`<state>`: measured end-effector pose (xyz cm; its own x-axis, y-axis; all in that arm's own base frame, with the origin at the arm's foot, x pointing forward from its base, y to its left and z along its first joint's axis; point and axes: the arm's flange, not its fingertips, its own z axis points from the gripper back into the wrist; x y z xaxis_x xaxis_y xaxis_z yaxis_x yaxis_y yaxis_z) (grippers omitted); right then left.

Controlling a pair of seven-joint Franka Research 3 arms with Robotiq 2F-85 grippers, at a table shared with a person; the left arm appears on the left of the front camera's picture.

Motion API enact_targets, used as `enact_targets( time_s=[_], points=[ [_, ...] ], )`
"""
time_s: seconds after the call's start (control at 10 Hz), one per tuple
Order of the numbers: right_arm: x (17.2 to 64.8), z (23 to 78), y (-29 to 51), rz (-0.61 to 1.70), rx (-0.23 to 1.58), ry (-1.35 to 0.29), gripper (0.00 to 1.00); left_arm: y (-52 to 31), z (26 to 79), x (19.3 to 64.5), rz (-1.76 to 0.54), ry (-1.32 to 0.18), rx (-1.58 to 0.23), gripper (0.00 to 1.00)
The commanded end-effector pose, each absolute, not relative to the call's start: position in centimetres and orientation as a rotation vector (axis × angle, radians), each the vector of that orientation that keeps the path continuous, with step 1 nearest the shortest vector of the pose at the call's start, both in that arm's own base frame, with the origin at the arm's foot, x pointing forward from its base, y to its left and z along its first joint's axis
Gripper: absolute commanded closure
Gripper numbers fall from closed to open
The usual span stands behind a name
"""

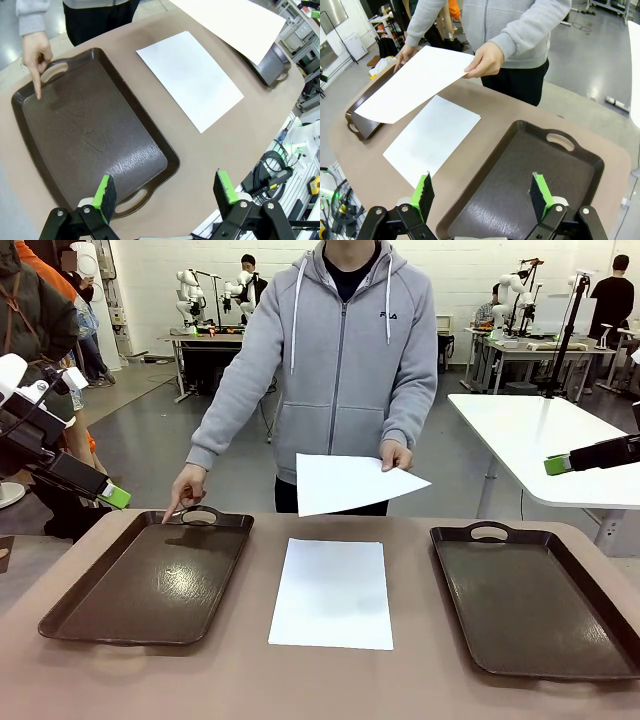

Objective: Sort the A4 documents.
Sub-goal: Receive the A4 Paper.

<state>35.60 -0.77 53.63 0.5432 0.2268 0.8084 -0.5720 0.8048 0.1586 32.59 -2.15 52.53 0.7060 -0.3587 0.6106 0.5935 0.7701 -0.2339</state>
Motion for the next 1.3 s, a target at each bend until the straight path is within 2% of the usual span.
enact_targets(
  time_s=[0.0, 0.4, 0.9, 1.2],
  points=[
    [35.6, 53.6, -0.8, 0.504, 0.441, -0.879, 0.00, -3.2, 51.7, 33.4, -0.552, -0.560, -0.504, 0.00],
    [35.6, 53.6, -0.8, 0.504, 0.441, -0.879, 0.00, -3.4, 51.1, 34.7, -0.504, -0.542, -0.522, 0.00],
    [35.6, 53.6, -0.8, 0.504, 0.441, -0.879, 0.00, -8.5, 43.1, 45.1, -0.160, -0.320, -0.889, 0.00],
    [35.6, 53.6, -0.8, 0.504, 0.441, -0.879, 0.00, -12.1, 41.9, 48.3, -0.059, -0.310, -1.040, 0.00]
  ],
)
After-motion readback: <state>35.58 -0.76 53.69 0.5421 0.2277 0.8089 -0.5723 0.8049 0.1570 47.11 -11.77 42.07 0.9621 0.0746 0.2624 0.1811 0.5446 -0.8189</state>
